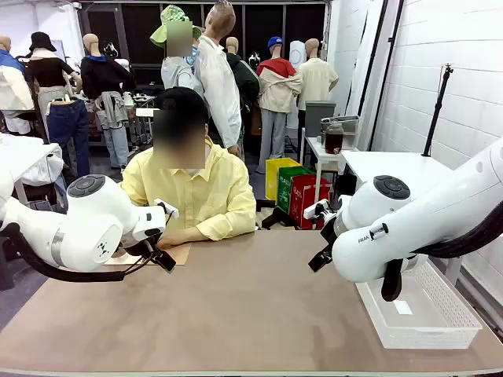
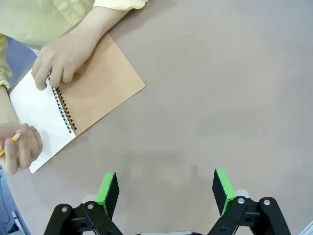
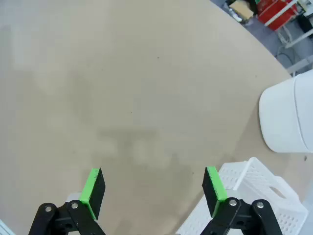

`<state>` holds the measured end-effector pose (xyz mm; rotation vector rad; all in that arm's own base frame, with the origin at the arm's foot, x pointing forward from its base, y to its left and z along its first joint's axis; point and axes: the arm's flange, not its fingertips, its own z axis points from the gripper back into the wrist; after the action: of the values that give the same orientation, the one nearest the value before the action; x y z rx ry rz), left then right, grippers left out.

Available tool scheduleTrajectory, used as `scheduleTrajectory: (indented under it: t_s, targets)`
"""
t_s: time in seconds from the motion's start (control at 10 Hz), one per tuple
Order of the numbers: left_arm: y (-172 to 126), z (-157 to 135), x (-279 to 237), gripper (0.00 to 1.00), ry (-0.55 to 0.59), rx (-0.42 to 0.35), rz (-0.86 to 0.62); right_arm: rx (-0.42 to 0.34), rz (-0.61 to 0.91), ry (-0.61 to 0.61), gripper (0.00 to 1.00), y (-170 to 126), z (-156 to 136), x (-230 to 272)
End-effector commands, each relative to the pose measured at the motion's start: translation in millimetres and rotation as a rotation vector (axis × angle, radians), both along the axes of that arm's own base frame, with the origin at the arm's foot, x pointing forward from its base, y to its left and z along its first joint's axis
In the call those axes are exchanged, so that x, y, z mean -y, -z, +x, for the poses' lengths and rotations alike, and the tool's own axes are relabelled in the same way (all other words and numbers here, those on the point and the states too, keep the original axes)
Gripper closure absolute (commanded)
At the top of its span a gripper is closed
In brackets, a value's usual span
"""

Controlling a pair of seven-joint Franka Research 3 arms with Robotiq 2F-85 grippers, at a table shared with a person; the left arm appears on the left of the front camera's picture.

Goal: Sort the paper based on its condition.
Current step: If a person hands you a paper, place it in the Organizing basket , and if it's crumpled, put it in the Trash can.

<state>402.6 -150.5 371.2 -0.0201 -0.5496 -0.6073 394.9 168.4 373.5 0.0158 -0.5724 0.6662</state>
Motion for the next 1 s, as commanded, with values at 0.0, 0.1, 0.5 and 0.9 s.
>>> scheduleTrajectory:
  t_s: [0.0, 0.1, 0.5, 0.9]
  targets:
    - [0.0, 0.0, 0.0, 0.0, 0.0, 0.0, 0.0, 0.0, 0.0, 0.0, 0.0, 0.0, 0.0, 0.0]
    - [0.0, 0.0, 0.0, 0.0, 0.0, 0.0, 0.0, 0.0, 0.0, 0.0, 0.0, 0.0, 0.0, 0.0]
    - [0.0, 0.0, 0.0, 0.0, 0.0, 0.0, 0.0, 0.0, 0.0, 0.0, 0.0, 0.0, 0.0, 0.0]
    - [0.0, 0.0, 0.0, 0.0, 0.0, 0.0, 0.0, 0.0, 0.0, 0.0, 0.0, 0.0, 0.0, 0.0]
